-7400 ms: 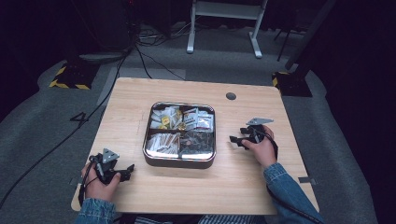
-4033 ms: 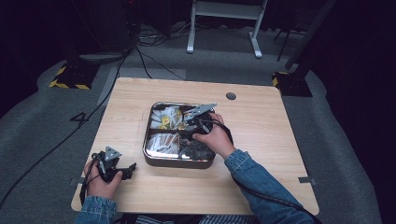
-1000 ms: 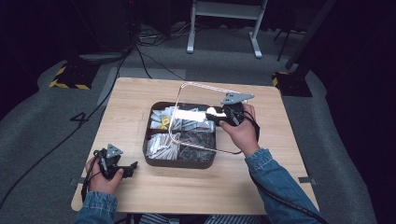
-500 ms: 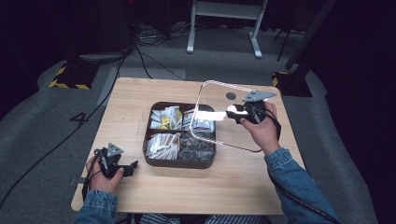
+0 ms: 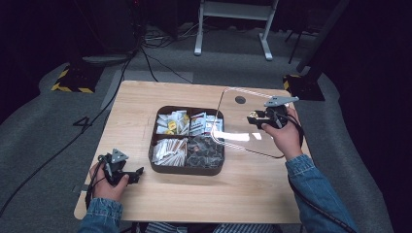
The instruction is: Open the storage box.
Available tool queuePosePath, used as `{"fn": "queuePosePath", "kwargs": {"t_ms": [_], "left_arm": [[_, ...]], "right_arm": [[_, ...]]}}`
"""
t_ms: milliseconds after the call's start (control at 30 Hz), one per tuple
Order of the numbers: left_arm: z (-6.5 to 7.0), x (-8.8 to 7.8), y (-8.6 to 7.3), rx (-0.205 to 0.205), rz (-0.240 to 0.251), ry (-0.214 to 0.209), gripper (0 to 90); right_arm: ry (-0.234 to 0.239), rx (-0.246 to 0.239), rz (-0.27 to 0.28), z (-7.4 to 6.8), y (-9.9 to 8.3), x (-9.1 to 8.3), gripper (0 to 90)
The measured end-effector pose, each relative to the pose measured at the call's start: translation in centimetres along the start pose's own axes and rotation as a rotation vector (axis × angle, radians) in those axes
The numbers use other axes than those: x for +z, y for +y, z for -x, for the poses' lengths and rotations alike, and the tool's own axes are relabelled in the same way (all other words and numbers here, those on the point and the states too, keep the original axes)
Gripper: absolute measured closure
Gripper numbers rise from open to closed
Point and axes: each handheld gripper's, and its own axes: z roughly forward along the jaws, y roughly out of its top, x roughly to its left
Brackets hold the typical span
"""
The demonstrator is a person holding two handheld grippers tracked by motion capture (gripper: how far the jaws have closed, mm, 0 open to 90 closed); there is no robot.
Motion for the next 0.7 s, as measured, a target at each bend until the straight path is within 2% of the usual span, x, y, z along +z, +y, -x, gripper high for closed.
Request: {"fn": "queuePosePath", "kwargs": {"t_ms": [400,433,600,633,700], "left_arm": [[0.0,0.0,0.0,0.0,0.0,0.0,11.0],[0.0,0.0,0.0,0.0,0.0,0.001,11.0],[0.0,0.0,0.0,0.0,0.0,0.001,11.0],[0.0,0.0,0.0,0.0,0.0,0.001,11.0],[0.0,0.0,0.0,0.0,0.0,0.0,11.0]], "right_arm": [[-0.007,0.072,-0.023,2.4,-2.8,-0.4,59.3],[-0.01,0.083,-0.029,2.9,-3.5,-0.4,59.2],[-0.015,0.109,-0.039,3.7,-4.7,-0.2,59.3],[-0.014,0.127,-0.044,4.2,-5.5,-0.2,59.2],[-0.013,0.13,-0.044,4.3,-5.7,-0.1,59.2]]}}
